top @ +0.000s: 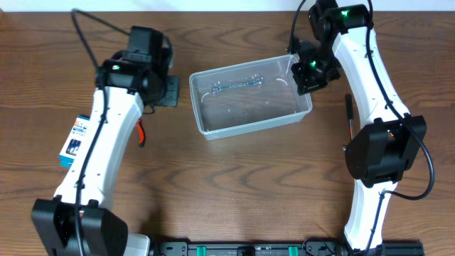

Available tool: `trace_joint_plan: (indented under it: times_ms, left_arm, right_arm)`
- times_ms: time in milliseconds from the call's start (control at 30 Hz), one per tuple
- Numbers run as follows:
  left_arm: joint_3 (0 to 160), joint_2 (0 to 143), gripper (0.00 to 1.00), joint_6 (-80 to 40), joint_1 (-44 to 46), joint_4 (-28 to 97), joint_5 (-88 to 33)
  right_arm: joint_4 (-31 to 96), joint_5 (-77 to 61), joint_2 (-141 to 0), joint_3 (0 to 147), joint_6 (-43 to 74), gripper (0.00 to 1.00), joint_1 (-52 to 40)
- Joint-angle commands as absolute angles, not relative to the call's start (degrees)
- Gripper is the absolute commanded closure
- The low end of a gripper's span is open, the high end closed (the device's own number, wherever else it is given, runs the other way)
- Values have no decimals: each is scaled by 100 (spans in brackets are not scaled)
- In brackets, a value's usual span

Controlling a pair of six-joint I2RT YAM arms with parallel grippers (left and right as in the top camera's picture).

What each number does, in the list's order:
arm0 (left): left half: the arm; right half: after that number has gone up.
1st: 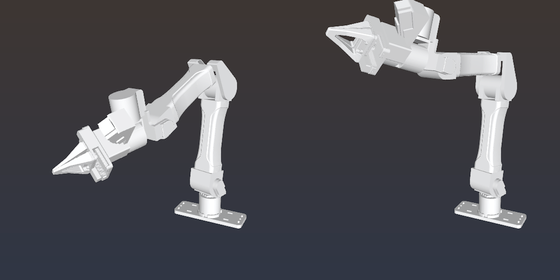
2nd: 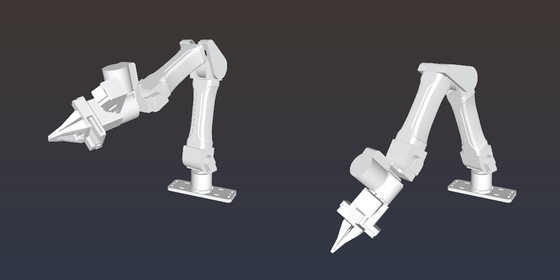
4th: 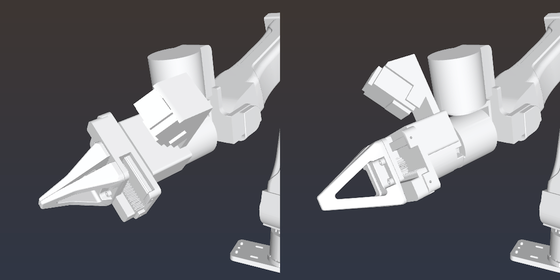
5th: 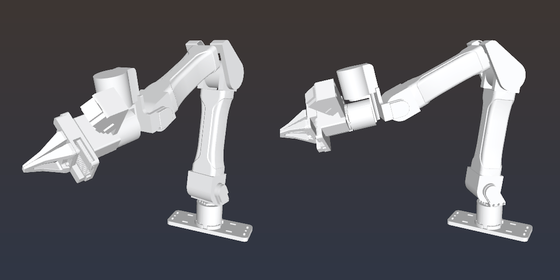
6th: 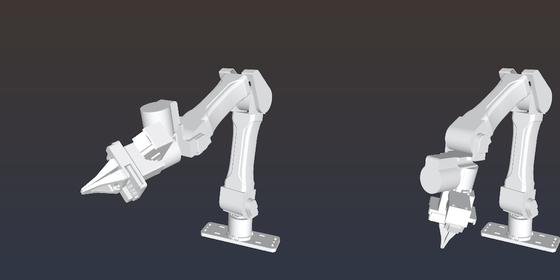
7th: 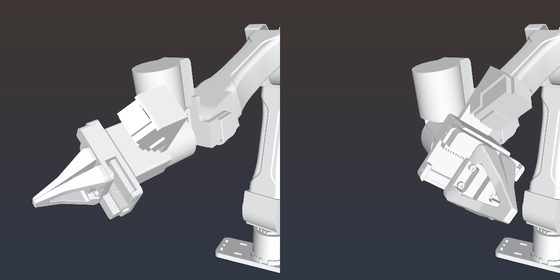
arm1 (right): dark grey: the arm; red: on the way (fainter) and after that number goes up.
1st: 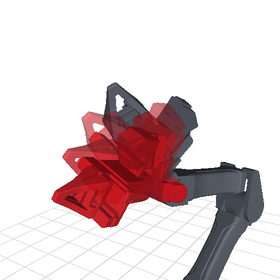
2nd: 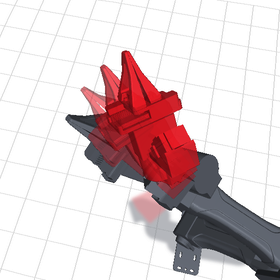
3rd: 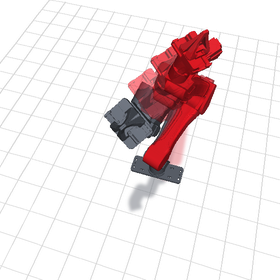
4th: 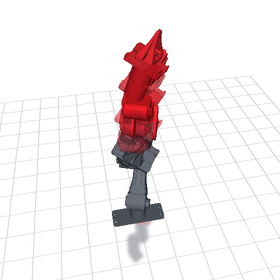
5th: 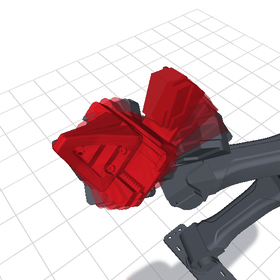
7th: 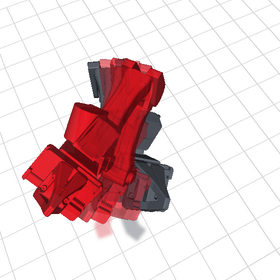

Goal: Pack container

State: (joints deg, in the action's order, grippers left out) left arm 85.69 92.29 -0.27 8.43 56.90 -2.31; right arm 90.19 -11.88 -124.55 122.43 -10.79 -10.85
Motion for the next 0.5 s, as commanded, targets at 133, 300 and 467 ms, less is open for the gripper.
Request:
trace_joint_plan:
  times_ms: [133,300,467]
  left_arm:
    - [8552,9043,94,-228,655,5942,-30]
    - [8552,9043,94,-220,655,5964,-12]
    - [8552,9043,94,-220,655,5970,-12]
  right_arm:
    - [9214,-1007,-12481,12234,-864,99,-1107]
    - [9087,-1007,-12481,12055,-862,99,-1107]
    - [8783,-1007,-12481,11513,-864,99,-1107]
